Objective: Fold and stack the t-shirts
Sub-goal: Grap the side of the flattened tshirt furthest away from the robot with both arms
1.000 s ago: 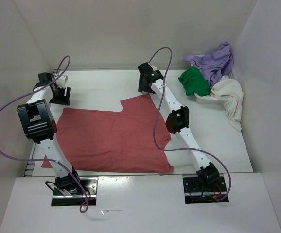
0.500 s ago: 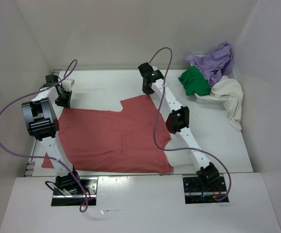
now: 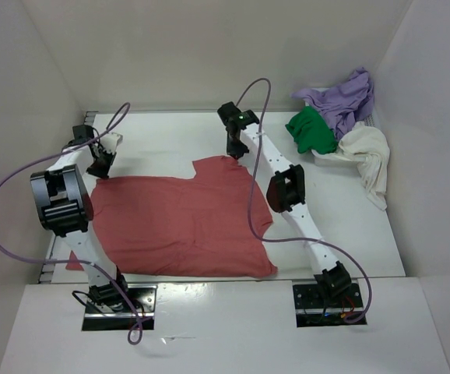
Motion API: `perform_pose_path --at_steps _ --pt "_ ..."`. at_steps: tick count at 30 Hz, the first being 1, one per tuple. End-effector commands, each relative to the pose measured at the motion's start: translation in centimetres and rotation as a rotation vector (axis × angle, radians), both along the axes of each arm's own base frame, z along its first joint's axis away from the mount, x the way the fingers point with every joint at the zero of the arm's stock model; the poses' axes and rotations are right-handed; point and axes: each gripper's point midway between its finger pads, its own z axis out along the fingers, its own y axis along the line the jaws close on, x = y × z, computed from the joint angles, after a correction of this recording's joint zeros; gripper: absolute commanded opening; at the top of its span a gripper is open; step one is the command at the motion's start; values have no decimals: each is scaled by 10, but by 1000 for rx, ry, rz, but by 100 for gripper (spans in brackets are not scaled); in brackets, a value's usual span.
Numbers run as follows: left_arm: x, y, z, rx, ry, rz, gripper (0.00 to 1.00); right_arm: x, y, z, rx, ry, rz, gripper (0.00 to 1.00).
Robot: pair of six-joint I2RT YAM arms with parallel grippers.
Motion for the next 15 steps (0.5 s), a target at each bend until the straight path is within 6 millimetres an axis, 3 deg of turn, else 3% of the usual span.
perform_pose_path --at_steps 1,2,3,4,5,6,7,8,9,10,12,15 --pt "-3 6 49 114 -100 -88 0 -46 28 80 -5 -30 77 0" --pt "-7 5 57 127 -115 -99 0 -62 26 69 -45 18 83 0" --pt "-12 4 57 133 -110 -111 0 -77 36 93 -55 -19 94 0" --pt "-17 5 57 150 -110 -119 0 -88 36 97 -78 -18 97 0" --pt "-20 5 64 175 -126 -146 0 -104 32 82 -129 18 104 0" --pt "-32 1 55 172 -98 -160 0 -120 42 84 -138 8 119 0" --pt "-43 -1 64 201 -121 -188 0 -150 39 90 -75 -12 110 0" --pt "-43 -1 64 202 -121 -188 0 -152 41 90 -62 -1 117 0" --pt "-52 -4 60 194 -103 -189 0 -165 45 113 14 -36 91 0" --pt "-55 -4 69 216 -120 -210 0 -182 41 94 20 -8 88 0" --pt "-64 -6 71 227 -117 -228 0 -205 46 97 92 -4 77 0" --pt "-87 -5 78 273 -109 -252 0 -242 37 99 150 6 48 0"
